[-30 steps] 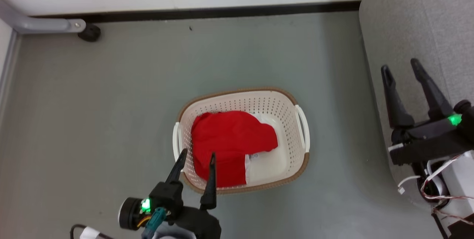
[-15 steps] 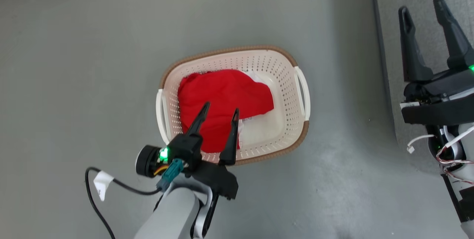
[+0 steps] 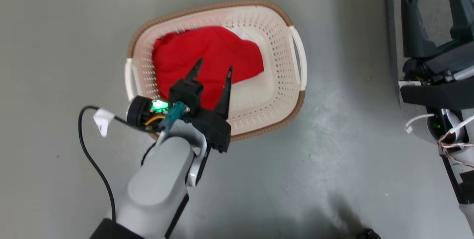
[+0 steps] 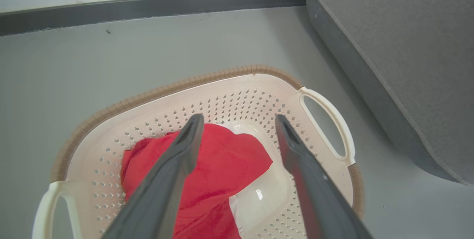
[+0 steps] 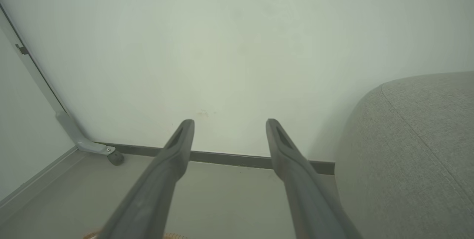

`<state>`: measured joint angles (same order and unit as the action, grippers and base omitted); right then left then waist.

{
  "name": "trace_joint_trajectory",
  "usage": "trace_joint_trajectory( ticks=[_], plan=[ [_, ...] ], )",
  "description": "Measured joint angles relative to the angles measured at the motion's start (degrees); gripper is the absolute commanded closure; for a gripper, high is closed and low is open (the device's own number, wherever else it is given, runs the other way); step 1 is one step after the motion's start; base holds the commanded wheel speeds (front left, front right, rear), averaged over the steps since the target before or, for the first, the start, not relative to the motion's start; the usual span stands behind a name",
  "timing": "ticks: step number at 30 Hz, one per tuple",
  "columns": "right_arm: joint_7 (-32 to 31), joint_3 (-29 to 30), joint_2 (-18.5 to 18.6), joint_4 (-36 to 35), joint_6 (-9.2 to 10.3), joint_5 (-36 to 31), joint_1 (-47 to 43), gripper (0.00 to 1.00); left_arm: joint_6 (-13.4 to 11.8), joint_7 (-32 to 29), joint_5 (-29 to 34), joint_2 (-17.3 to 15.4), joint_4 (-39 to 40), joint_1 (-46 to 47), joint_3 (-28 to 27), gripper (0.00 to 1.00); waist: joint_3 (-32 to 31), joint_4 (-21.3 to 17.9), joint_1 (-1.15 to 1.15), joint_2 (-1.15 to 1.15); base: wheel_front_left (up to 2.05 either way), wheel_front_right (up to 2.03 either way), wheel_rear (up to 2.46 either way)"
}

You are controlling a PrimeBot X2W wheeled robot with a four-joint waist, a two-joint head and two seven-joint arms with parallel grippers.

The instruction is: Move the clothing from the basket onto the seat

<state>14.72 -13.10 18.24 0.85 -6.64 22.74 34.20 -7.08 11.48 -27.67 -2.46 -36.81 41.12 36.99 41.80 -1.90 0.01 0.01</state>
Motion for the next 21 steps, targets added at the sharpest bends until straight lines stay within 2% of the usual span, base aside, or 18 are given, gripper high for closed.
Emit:
trace_joint_trajectory(
  ticks=[13,21],
  plan=[
    [0.0,-3.2,-0.8,-3.6,-0.43,0.0,6.5,0.00,0.0,-7.8,0.2,0.2,-12.0,9.7,1.1,0.00,8.7,-2.7,0.00,0.00,0.00,0.00,0.00],
    [0.0,-5.7,-1.1,-5.8,-0.44,0.0,8.5,0.00,0.0,-12.9,4.0,0.2,-19.6,16.0,1.0,0.00,12.8,-4.3,-0.01,0.00,0.00,0.00,0.00]
  ],
)
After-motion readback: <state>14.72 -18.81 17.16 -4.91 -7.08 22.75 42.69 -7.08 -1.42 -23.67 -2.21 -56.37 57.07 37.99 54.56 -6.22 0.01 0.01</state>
